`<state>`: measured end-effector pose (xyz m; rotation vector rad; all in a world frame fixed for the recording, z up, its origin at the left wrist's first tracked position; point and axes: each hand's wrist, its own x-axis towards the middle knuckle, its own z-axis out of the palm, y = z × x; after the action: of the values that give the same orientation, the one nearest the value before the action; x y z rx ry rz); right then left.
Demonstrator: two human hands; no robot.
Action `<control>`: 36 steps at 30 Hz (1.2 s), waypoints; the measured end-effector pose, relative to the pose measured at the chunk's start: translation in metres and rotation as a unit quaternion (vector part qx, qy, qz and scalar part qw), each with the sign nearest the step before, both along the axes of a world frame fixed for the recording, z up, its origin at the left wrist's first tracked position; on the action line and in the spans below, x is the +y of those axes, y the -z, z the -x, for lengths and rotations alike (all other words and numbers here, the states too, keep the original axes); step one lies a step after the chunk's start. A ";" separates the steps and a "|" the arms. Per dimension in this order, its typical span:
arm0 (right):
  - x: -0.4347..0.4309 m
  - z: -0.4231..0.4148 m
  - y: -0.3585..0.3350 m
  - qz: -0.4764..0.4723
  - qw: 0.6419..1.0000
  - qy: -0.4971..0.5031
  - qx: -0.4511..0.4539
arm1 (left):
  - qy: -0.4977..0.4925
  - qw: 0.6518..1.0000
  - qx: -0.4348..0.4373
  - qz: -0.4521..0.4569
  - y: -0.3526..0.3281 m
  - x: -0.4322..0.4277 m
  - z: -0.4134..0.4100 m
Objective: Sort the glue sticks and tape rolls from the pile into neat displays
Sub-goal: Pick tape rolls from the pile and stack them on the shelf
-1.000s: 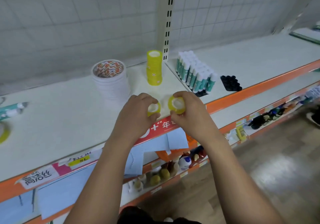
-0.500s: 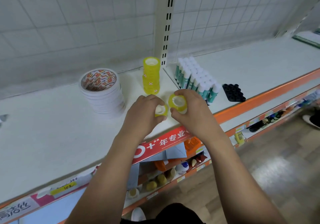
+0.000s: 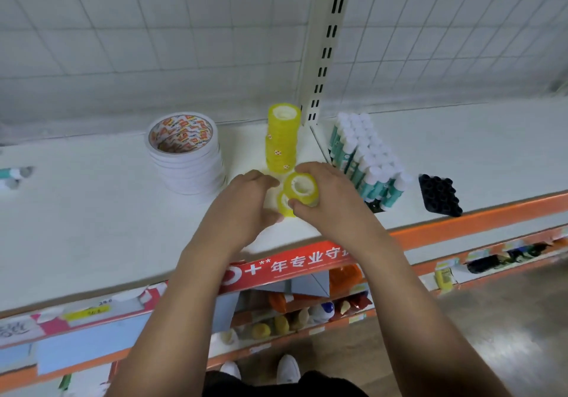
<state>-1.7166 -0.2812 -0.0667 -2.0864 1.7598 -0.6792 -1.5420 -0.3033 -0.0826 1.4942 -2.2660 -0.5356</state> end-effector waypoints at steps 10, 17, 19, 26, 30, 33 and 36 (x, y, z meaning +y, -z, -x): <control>-0.007 0.005 0.012 -0.051 0.996 -0.066 0.027 | -0.050 0.998 -0.029 0.025 0.000 0.011 0.004; -0.005 0.017 0.011 -0.053 0.997 -0.054 0.014 | -0.070 0.996 -0.046 0.018 0.004 0.012 0.013; -0.006 0.017 0.011 -0.049 0.997 -0.052 0.009 | -0.072 0.996 -0.041 0.021 0.004 0.011 0.016; -0.016 0.014 0.011 -0.034 0.999 -0.034 -0.001 | -0.088 0.995 -0.041 0.024 0.001 -0.003 0.024; -0.023 0.013 0.011 -0.032 0.999 -0.033 -0.007 | -0.097 0.995 -0.031 0.023 0.000 -0.012 0.025; -0.026 0.013 0.011 -0.035 0.999 -0.037 -0.007 | -0.101 0.994 -0.035 0.024 0.000 -0.015 0.026; -0.022 0.012 0.011 -0.031 0.999 -0.038 -0.001 | -0.097 0.994 -0.038 0.020 0.001 -0.014 0.024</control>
<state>-1.7289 -0.3037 -0.0776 -2.0985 1.6700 -0.5978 -1.5665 -0.3170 -0.0835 1.7170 -2.1422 -0.3800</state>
